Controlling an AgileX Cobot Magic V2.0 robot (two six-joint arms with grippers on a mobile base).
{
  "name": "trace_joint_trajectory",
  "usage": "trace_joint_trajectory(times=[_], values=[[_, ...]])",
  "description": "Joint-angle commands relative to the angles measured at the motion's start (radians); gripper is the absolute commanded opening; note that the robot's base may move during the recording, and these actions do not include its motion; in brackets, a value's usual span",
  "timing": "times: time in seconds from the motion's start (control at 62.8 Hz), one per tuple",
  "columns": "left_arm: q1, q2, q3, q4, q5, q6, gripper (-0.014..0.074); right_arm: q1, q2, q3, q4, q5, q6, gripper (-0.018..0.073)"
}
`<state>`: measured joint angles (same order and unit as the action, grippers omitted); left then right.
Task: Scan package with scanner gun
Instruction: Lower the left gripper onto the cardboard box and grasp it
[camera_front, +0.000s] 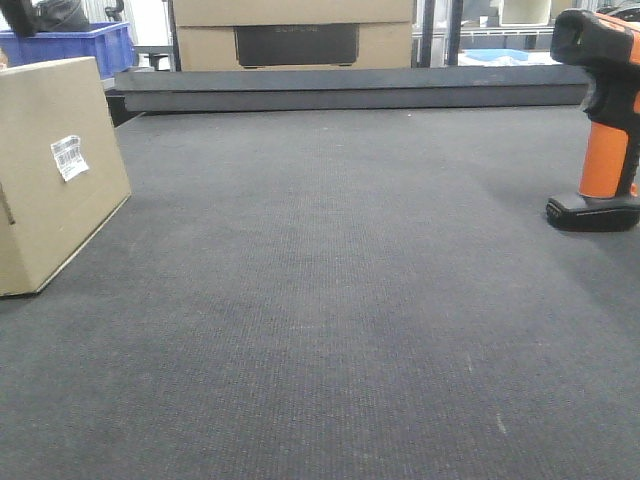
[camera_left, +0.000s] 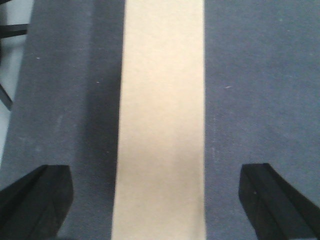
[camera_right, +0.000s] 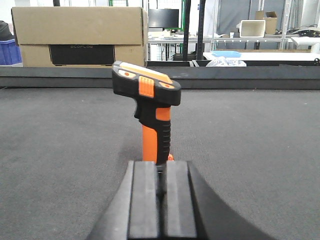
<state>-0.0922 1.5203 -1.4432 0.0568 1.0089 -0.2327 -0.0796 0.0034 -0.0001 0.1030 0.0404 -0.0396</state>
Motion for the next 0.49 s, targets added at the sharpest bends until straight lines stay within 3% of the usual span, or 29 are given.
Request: trace_joint_trajectory(times=[0.0, 0.478], values=[[-0.007, 0.017, -0.006, -0.031, -0.003, -0.011, 0.0571, 0.0, -0.003, 0.0, 0.0, -0.019, -0.005, -0.0169], [-0.007, 0.132, -0.002, -0.039, 0.013, -0.011, 0.0571, 0.0, -0.003, 0.0, 0.0, -0.019, -0.005, -0.0169]])
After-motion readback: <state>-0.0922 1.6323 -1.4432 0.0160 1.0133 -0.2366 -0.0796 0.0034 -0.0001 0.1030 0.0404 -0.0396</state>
